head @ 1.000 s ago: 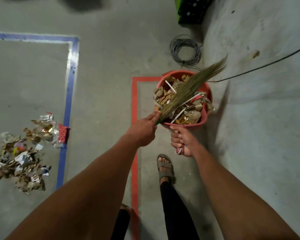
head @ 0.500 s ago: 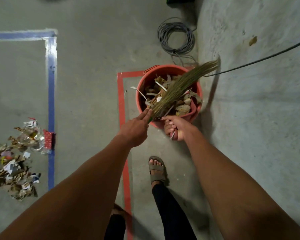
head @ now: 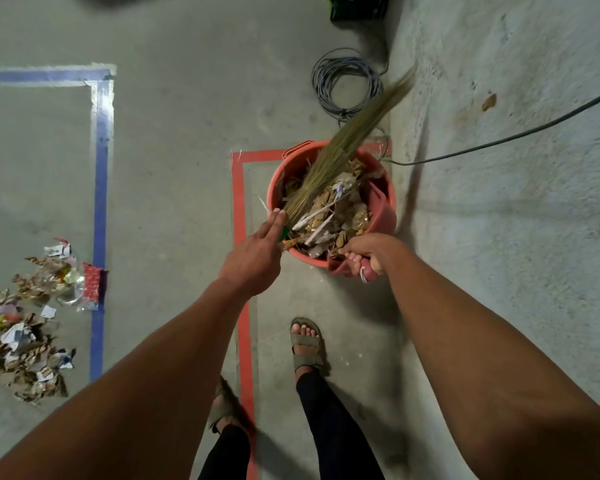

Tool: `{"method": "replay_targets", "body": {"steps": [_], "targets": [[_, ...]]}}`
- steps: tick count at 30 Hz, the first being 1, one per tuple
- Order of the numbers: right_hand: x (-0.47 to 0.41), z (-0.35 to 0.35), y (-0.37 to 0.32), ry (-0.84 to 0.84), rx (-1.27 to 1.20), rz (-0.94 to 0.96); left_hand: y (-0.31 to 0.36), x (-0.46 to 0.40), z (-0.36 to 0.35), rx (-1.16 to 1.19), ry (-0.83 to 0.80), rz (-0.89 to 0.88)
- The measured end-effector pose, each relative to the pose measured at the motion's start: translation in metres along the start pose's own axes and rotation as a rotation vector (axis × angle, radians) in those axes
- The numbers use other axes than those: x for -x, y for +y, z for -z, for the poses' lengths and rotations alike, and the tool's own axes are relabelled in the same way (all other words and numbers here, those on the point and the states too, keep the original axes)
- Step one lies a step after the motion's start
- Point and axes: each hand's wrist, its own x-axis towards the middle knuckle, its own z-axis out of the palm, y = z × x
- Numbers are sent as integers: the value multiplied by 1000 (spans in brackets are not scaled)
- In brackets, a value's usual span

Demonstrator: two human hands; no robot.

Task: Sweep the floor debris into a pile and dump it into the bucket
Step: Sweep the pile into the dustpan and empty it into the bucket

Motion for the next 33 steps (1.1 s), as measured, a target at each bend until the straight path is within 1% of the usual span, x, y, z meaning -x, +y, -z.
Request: {"method": "replay_targets", "body": {"steps": [2,5,7,9,10,11,12,14,18,20,22,25,29,33], "targets": [[6,6,1,56,144,-1,3,1,5,32,15,27],[20,13,-2,165,451,-5,4,5,10,51,45,47],[33,15,-5,248,653,30,-1,8,11,58,61,52],[49,15,-6,376,842,118,-7,13,11,56,70,49],[55,16,-7,473,921,185,-10,16,10,56,73,46],[60,17,-9,566,987,256,-13,19,10,56,75,45],[64,17,-10,621,1035,291,-16,23,10,56,77,48],[70,16,-17,624,1064,253,-21,30,12,51,83,61],[75,7,-29,509,1107,148,-33,36,13,55,109,84],[64,-2,-33,473,1145,114,-42,34,10,75,133,104],[47,-16,-33,471,1213,121,-51,28,8,95,158,139],[1,-25,-37,544,1249,172,-64,11,1,125,183,176],[-56,-35,-42,594,1211,264,-81,-16,-17,161,220,213],[-101,-44,-51,599,1088,254,-94,-45,-41,172,234,217]]}}
